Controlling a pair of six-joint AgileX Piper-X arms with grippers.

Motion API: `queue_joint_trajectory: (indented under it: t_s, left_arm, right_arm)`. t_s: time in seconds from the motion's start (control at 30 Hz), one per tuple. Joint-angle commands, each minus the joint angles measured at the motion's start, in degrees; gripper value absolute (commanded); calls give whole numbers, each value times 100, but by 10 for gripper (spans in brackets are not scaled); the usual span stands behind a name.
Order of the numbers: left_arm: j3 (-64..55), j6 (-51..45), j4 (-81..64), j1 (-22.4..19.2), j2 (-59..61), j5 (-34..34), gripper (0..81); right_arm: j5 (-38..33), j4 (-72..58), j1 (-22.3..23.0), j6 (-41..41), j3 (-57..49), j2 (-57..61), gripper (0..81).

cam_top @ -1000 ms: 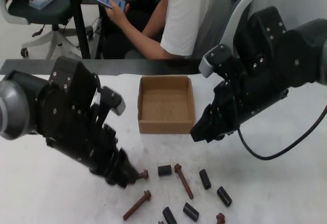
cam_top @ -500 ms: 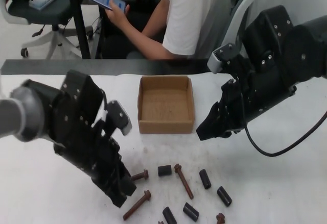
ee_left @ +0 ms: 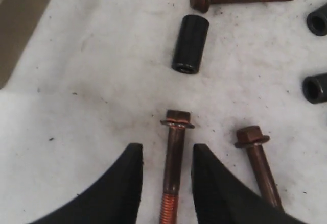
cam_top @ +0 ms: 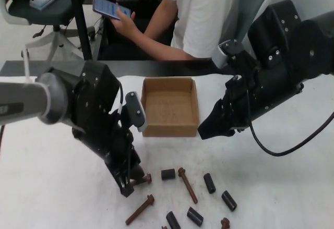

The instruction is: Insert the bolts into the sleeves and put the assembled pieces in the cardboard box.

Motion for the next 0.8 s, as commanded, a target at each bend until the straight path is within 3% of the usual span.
queue_joint_trajectory:
  t_s: [0.0, 0.43, 0.77]
  left_arm:
    - [-99, 95, 165, -23, 44, -34, 312]
    - [-97, 605, 993, -23, 42, -239, 312]
    - [-97, 678, 337, -23, 42, -127, 312]
  right_arm:
    - [-119, 14, -29, 63, -64, -214, 300]
    - [-119, -24, -107, 75, -64, -369, 300]
    - [-119, -24, -101, 79, -64, -369, 300]
